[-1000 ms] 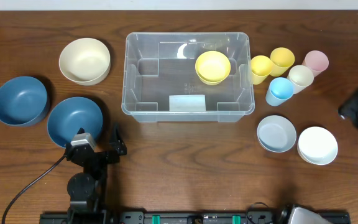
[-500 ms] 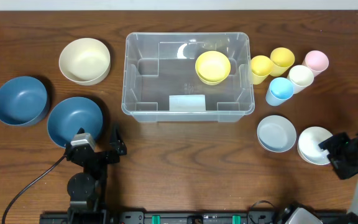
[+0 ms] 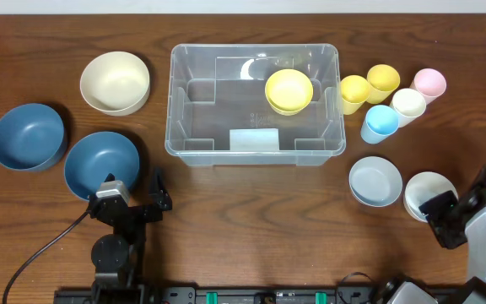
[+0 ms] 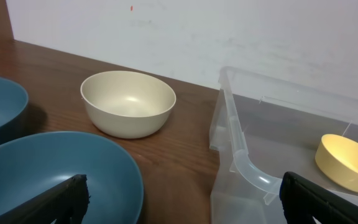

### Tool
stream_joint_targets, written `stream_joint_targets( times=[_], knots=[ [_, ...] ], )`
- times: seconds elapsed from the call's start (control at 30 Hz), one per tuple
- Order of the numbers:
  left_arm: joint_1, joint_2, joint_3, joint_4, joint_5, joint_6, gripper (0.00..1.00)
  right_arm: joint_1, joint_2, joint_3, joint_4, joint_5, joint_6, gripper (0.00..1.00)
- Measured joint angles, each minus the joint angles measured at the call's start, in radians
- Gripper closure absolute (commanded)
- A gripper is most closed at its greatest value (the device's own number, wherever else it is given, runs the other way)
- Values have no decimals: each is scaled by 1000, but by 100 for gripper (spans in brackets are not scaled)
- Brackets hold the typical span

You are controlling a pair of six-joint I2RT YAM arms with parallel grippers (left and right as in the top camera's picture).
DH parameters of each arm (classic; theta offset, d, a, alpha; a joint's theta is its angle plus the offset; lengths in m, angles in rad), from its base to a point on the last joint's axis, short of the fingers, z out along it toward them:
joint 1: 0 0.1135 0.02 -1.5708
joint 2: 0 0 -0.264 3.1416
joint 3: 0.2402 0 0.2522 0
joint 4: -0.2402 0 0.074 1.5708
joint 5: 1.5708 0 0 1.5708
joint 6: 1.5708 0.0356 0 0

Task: Pack container
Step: 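Move the right gripper to the white bowl and grasp its rim, then lift the white bowl and carry it over the yellow bowl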

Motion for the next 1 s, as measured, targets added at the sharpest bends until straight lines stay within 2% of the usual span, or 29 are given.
stream_joint_targets(
  times=[0.07,0.2,0.4,0.5,0.77,1.0],
  knots=[
    [0,0,0,0,0,0,2,0,0,-31,37,1,4,57],
    [0,0,0,0,0,0,2,0,0,-81,93,5,6,72],
    [0,0,0,0,0,0,2,-1,0,-92,140,8,16,84],
    [0,0,0,0,0,0,2,-1,0,-92,159,13,20,99],
    [0,0,0,0,0,0,2,-1,0,-24,117,20,14,99],
    [0,0,0,0,0,0,2,-1,1,227,-51,8,-28,99]
  ],
)
